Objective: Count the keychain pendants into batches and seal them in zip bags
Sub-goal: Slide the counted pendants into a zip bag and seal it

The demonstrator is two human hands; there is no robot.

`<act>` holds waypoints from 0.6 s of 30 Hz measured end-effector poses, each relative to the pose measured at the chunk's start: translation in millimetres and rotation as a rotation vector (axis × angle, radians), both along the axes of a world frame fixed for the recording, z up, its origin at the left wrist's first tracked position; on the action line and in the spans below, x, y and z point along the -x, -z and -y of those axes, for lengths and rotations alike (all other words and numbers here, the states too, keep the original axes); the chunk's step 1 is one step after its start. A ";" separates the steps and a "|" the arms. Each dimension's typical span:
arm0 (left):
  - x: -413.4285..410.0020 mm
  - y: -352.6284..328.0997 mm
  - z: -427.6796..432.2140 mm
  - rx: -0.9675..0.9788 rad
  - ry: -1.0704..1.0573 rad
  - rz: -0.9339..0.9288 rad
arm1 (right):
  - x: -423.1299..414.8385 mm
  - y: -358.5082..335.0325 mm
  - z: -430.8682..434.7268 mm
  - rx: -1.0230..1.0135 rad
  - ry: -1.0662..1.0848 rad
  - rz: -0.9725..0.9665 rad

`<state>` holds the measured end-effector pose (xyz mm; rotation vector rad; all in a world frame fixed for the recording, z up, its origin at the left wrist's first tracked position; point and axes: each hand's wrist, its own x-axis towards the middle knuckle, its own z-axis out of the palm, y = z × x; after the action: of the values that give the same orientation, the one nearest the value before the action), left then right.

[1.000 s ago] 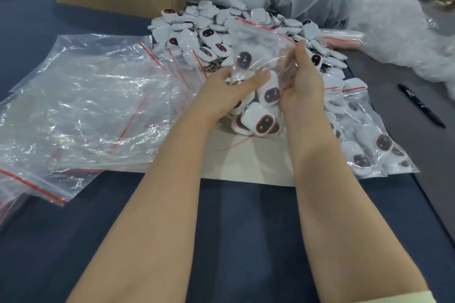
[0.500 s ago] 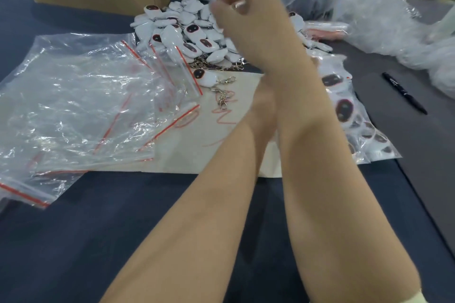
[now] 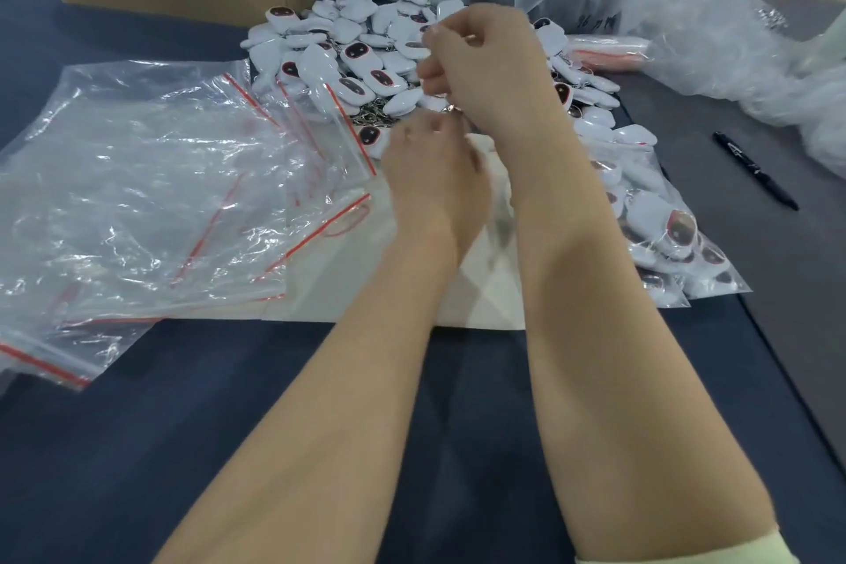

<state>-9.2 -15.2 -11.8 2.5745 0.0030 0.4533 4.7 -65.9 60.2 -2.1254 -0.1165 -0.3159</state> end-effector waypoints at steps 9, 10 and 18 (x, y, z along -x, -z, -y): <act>-9.7 22.0 -50.2 -0.039 -0.240 -0.171 | -19.5 65.8 -19.4 -0.123 -0.038 -0.317; -10.4 21.2 -49.8 -0.032 -0.217 -0.135 | -21.0 70.9 -19.1 -0.130 -0.008 -0.311; -7.8 7.4 -37.1 0.590 -0.053 0.084 | -21.5 78.7 -9.7 -0.203 0.047 -0.173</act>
<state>-1.5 21.9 -19.2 1.9788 0.1533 0.4933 26.1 -56.2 -18.5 -1.9465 0.0644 -0.1626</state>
